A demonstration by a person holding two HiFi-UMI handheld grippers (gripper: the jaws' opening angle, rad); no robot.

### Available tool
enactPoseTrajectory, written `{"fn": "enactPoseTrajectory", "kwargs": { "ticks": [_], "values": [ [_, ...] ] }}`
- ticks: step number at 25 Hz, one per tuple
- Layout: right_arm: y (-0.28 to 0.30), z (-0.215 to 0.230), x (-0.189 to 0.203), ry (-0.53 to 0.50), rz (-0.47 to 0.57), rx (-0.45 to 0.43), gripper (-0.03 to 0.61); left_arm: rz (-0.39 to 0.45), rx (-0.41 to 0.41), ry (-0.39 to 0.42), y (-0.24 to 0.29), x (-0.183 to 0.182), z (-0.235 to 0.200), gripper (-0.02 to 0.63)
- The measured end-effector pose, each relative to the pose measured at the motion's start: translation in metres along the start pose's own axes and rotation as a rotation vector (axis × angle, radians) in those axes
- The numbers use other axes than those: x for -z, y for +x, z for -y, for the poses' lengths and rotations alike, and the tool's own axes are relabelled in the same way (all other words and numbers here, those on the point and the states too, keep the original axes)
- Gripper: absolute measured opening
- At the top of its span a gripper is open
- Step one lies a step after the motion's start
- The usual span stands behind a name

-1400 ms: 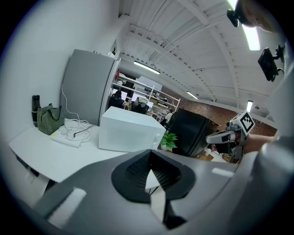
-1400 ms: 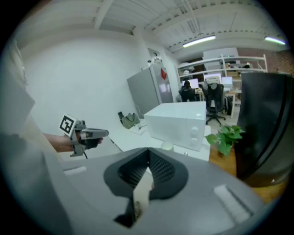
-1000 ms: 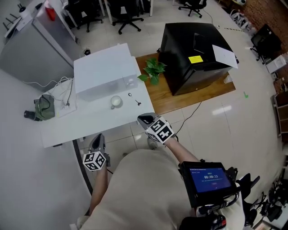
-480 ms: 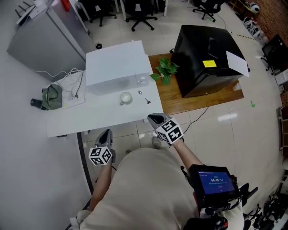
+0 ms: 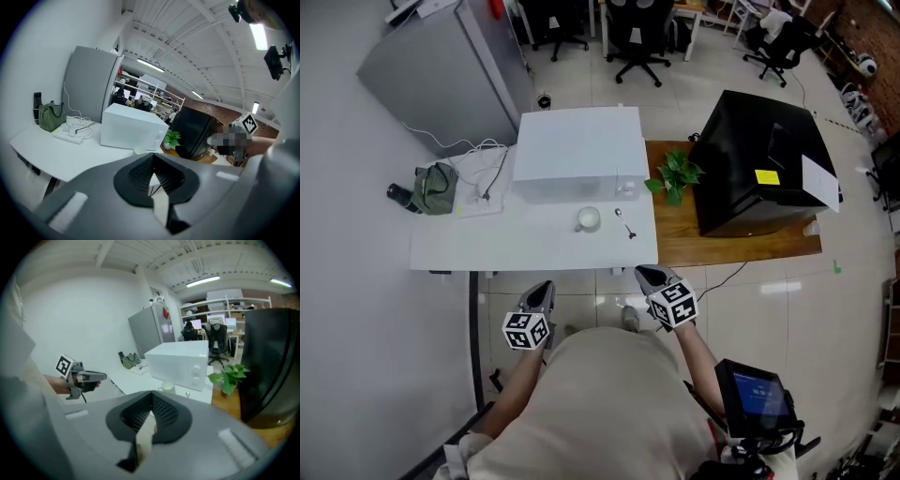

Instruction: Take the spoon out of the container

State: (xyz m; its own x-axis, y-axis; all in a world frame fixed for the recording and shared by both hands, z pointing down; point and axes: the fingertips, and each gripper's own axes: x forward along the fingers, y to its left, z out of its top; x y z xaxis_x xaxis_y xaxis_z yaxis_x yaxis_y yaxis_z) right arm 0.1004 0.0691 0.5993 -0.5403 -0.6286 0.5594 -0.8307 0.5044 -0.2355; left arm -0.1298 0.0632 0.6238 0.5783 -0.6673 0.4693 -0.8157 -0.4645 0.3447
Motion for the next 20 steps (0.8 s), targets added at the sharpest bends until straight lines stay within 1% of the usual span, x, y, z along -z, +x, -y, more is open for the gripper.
{"fn": "enactPoseTrajectory", "kwargs": {
  "ticks": [7,13,20],
  "values": [
    [-0.002,0.008,0.000,0.054,0.037,-0.029,0.002,-0.004,-0.012,-0.008,0.005,0.000,0.005,0.002],
    [-0.008,0.020,0.004,0.089,0.069,-0.041,0.002,-0.037,-0.015,-0.023,0.018,0.001,0.018,0.002],
    [-0.032,0.052,0.020,0.118,0.083,-0.027,0.002,-0.063,0.012,-0.008,0.043,0.003,0.060,0.002]
  ]
}}
